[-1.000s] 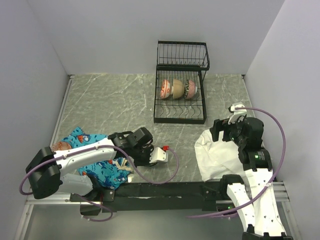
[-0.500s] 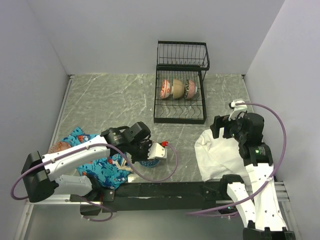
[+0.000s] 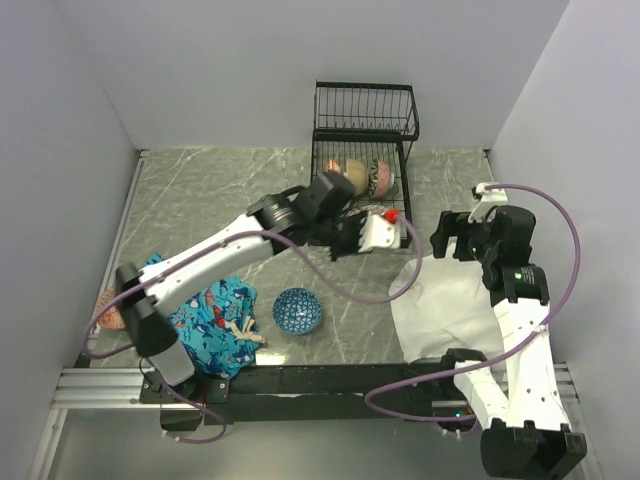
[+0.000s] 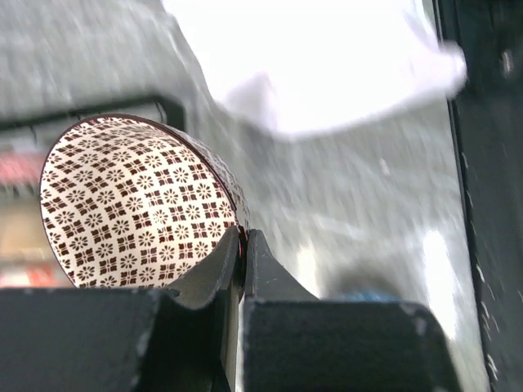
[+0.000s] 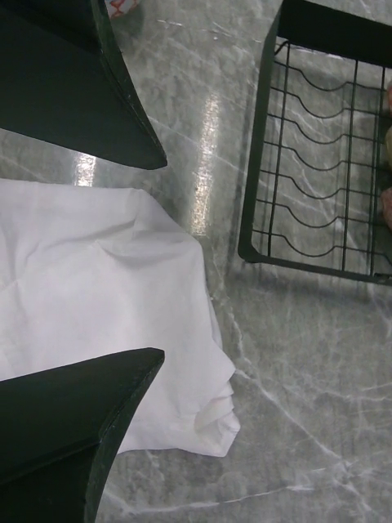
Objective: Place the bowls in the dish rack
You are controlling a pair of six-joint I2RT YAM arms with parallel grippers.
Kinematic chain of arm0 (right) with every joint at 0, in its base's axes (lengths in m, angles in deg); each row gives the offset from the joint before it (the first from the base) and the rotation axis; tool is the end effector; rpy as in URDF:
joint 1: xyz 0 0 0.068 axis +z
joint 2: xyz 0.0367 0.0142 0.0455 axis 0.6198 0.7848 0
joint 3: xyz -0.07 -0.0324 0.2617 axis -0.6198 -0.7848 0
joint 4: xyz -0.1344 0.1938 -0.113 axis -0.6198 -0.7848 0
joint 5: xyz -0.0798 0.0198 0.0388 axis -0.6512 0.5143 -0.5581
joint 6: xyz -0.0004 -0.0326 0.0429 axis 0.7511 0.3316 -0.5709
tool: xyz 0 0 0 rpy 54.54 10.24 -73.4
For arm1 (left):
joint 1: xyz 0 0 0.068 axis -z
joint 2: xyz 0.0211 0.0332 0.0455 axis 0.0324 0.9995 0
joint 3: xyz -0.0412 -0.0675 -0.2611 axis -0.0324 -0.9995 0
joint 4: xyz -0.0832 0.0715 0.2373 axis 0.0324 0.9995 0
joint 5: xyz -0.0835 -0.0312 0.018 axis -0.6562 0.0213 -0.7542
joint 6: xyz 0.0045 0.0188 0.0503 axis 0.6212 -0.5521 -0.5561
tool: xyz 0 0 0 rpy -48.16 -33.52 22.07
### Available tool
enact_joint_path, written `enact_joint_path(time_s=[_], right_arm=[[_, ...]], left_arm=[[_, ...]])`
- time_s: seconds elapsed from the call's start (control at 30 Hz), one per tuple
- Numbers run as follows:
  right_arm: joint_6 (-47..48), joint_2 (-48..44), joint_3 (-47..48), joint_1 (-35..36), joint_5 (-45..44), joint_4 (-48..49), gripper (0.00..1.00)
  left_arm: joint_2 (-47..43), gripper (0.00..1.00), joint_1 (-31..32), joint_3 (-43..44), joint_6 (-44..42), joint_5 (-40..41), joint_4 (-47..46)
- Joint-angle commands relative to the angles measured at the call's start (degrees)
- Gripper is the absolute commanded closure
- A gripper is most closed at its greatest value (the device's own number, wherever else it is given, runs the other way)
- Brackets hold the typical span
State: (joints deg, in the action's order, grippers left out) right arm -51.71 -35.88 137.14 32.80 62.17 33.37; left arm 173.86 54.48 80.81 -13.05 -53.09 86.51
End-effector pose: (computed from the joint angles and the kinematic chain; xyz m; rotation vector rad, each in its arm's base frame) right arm 0.1702 -0.0068 0.3363 -0.1310 2.0691 0.1875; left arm 0.1855 -0.3015 0.3803 1.7903 1.4331 -0.5971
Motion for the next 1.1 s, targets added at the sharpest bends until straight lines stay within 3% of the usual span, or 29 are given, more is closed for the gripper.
enact_joint_path(time_s=[0.0, 0.07, 0.2, 0.3, 0.33, 0.43, 0.5, 0.53, 0.8, 1.07], right_arm=[[-3.00, 1.18, 2.44, -3.11, -0.35, 2.67, 0.02], [-3.53, 1.53, 2.62, -4.08, 0.27, 3.12, 0.02], [-3.53, 2.32, 1.83, -5.31, 0.54, 4.26, 0.02], [-3.53, 3.64, 1.48, -6.37, 0.27, 4.09, 0.02], [-4.92, 3.90, 1.65, -6.89, 0.79, 4.00, 0.02], [-5.46, 4.70, 1.91, -7.25, 1.85, 3.29, 0.02], [-5.20, 4.96, 1.74, -7.34, 1.94, 3.47, 0.02], [-4.94, 5.31, 1.74, -7.51, 0.98, 3.30, 0.02], [-4.14, 7.77, 2.53, -8.30, -0.43, 1.98, 0.02], [-4.23, 11.73, 6.13, -8.39, -0.70, 1.53, 0.02]], left_arm=[[8.68, 0.99, -1.93, 9.49, 4.31, -7.05, -6.31], [11.78, 0.99, -4.21, 13.62, 9.82, -11.60, -8.51], [18.19, 0.99, -9.22, 15.57, 25.55, -20.50, -21.32], [21.18, 0.99, -12.82, 14.34, 43.48, -25.77, -37.92], [21.81, 0.99, -14.14, 12.94, 53.00, -26.74, -48.41], [24.27, 0.99, -15.64, 10.66, 68.94, -28.59, -61.30], [26.28, 0.99, -15.99, 8.90, 76.96, -29.04, -76.41], [27.17, 0.99, -16.43, 7.41, 85.36, -28.25, -82.73], [30.60, 0.99, -16.43, 1.17, 103.18, -21.05, -94.13], [32.97, 0.99, -16.52, 4.05, 113.39, -10.33, -82.10]])
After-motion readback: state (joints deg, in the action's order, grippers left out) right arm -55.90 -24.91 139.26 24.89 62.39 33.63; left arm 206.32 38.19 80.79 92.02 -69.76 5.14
